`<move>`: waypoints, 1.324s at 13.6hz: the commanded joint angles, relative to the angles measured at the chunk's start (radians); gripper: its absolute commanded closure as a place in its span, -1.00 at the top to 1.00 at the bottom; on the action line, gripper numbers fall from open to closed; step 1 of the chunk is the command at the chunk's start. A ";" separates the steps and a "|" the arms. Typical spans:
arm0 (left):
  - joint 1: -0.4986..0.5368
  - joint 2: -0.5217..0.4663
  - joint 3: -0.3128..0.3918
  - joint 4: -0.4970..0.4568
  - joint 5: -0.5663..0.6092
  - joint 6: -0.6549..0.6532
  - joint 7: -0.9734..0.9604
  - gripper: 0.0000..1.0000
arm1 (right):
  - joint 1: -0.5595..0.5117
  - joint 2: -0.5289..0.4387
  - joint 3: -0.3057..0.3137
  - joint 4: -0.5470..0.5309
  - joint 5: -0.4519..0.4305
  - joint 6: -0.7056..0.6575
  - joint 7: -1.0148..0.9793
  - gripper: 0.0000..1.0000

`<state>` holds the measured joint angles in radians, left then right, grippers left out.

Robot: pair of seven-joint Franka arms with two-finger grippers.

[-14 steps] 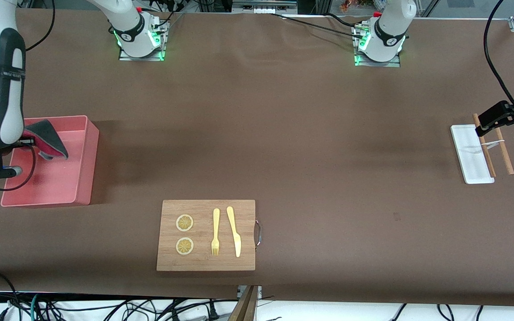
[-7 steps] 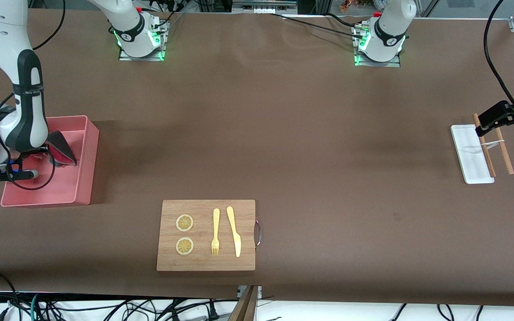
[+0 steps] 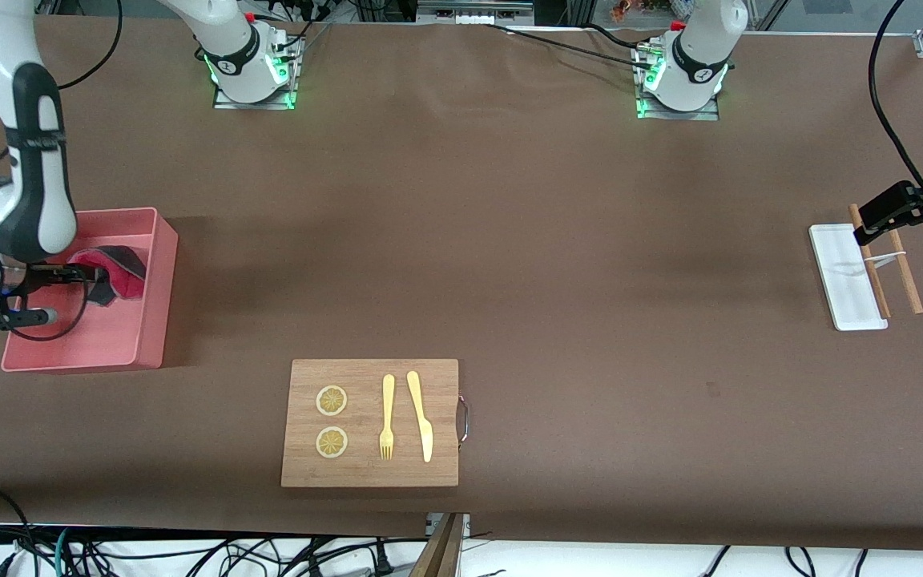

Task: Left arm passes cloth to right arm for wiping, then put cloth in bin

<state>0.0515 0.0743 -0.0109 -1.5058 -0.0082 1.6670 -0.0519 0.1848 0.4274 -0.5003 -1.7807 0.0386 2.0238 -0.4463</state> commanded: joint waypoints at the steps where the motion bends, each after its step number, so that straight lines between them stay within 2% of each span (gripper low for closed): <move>1: -0.002 0.018 0.002 0.035 0.001 -0.007 0.014 1.00 | -0.056 -0.159 0.119 -0.013 -0.009 -0.112 0.081 1.00; 3: -0.001 0.027 0.003 0.035 0.001 -0.007 0.015 1.00 | -0.082 -0.229 0.201 0.003 -0.016 -0.209 0.200 1.00; 6: -0.001 0.028 0.003 0.035 0.001 -0.007 0.015 1.00 | -0.163 -0.349 0.371 0.006 -0.020 -0.284 0.231 1.00; 9: -0.001 0.028 0.002 0.035 0.001 -0.007 0.014 1.00 | -0.229 -0.435 0.526 0.006 -0.098 -0.319 0.233 1.00; 10: -0.001 0.028 0.002 0.035 0.002 -0.007 0.014 1.00 | -0.229 -0.455 0.546 0.009 -0.117 -0.333 0.233 1.00; 15: -0.001 0.028 0.003 0.035 0.001 -0.007 0.015 1.00 | -0.243 -0.461 0.529 0.112 -0.129 -0.336 0.222 1.00; 18: -0.001 0.030 0.003 0.035 0.002 -0.007 0.014 1.00 | -0.252 -0.469 0.529 0.113 -0.089 -0.414 0.327 1.00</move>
<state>0.0516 0.0874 -0.0105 -1.5051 -0.0082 1.6670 -0.0519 -0.0525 -0.0402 0.0198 -1.6823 -0.0716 1.6590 -0.1920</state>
